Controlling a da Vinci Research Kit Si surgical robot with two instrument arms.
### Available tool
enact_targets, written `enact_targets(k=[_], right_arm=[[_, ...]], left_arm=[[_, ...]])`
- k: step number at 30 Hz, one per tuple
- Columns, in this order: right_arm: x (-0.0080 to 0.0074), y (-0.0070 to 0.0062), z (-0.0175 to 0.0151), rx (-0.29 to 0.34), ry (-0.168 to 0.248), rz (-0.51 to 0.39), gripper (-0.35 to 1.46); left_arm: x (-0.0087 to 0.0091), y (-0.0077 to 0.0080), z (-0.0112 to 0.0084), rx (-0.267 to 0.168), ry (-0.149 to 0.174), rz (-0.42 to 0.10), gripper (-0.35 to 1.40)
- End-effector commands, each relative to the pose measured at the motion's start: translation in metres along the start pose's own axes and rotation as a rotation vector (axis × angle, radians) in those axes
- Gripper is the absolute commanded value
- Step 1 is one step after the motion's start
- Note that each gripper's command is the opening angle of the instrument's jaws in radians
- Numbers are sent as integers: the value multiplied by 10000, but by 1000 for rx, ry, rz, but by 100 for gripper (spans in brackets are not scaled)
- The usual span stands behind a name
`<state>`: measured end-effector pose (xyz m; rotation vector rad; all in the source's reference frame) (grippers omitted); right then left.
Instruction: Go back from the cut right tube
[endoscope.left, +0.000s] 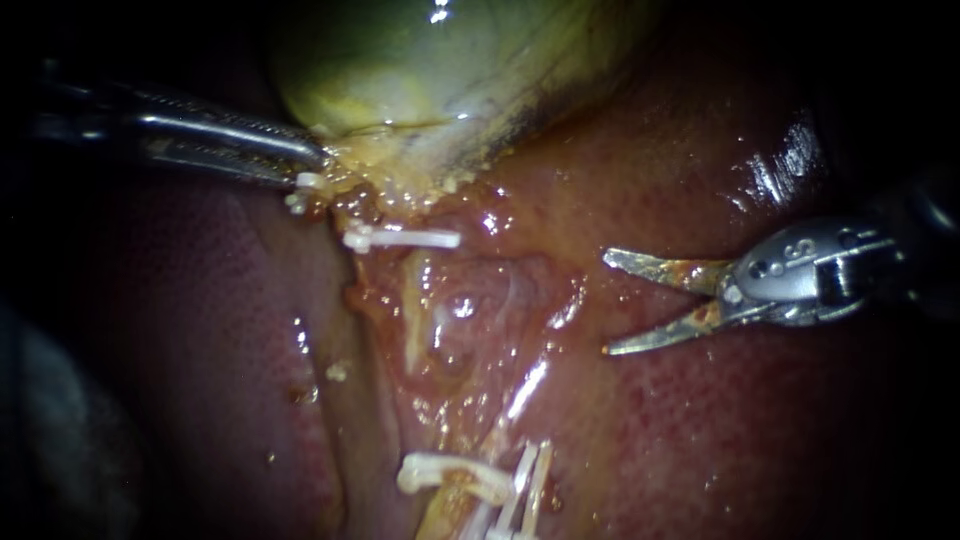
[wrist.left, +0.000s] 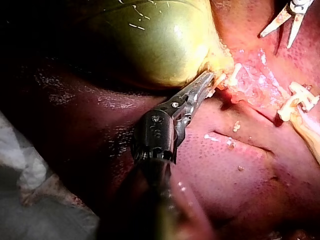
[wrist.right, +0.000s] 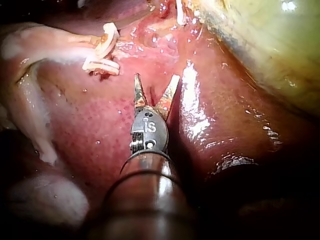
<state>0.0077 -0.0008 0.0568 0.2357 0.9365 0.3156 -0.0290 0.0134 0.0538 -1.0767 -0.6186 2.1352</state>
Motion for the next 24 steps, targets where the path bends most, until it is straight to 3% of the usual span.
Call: enact_targets(k=[1, 13, 24], right_arm=[[-1, 0, 1, 2, 1, -5, 145], [-1, -1, 1, 5, 2, -5, 145], [-1, -1, 0, 5, 2, -5, 145]], left_arm=[[-1, 0, 4, 3, 1, 0, -35], [-20, -5, 57, -9, -3, 13, -35], [-23, -3, 64, -14, -7, 16, -35]])
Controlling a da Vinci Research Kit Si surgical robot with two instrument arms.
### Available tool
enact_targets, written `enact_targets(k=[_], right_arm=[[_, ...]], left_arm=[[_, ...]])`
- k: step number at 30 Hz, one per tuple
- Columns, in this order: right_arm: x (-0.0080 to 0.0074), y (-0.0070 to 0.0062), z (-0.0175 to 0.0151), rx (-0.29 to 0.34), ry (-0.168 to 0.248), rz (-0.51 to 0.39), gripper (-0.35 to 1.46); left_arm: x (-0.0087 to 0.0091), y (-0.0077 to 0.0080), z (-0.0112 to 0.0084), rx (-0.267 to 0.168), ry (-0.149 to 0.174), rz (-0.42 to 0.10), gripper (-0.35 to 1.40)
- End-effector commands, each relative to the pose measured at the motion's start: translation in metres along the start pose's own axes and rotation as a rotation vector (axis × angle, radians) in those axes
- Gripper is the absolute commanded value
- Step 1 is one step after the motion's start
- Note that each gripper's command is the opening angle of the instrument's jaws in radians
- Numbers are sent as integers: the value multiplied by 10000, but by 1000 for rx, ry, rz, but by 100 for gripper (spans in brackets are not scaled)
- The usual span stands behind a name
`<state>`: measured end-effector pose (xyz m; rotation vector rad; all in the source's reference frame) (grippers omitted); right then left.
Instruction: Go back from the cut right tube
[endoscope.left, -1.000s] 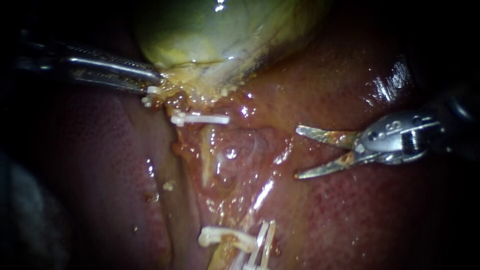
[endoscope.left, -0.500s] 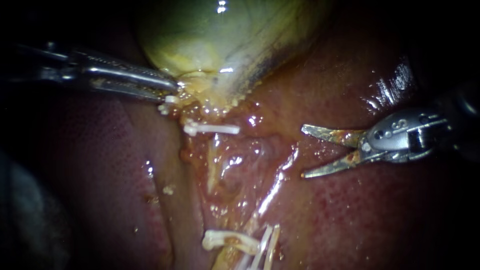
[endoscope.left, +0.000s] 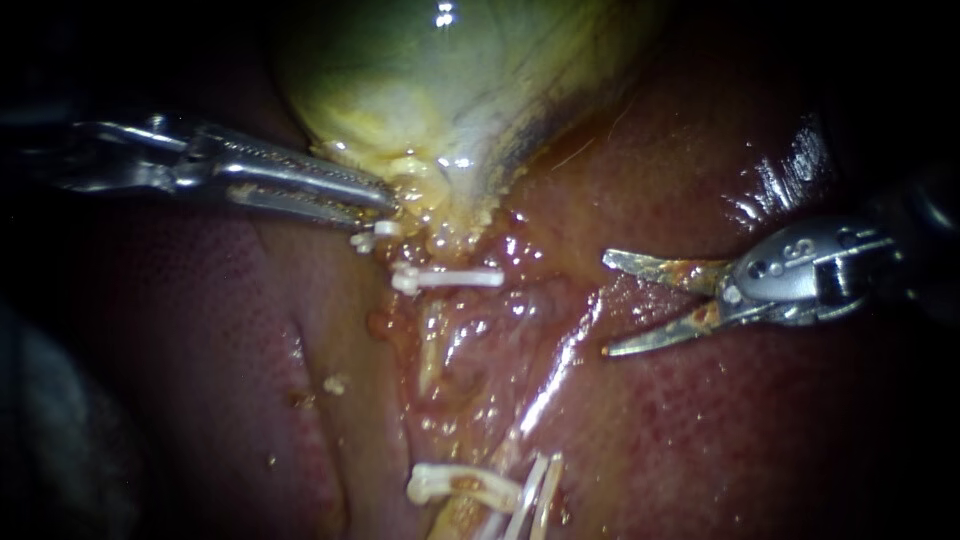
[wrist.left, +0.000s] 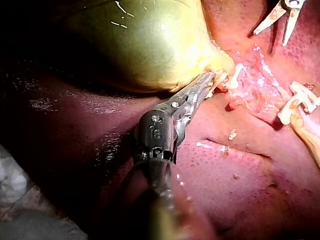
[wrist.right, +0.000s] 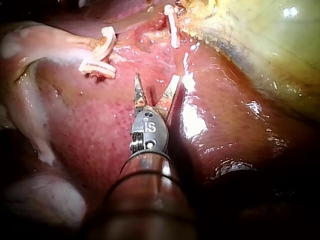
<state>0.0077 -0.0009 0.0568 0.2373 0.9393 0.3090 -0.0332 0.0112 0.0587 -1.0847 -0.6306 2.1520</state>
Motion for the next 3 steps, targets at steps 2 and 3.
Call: enact_targets(k=[2, 3], right_arm=[[0, 0, 0, 11, 3, 0, 145], [1, 0, 1, 26, 7, 0, 145]], left_arm=[[-1, 0, -2, -1, 0, 0, -35], [-1, 0, -4, -2, -1, 0, -35]])
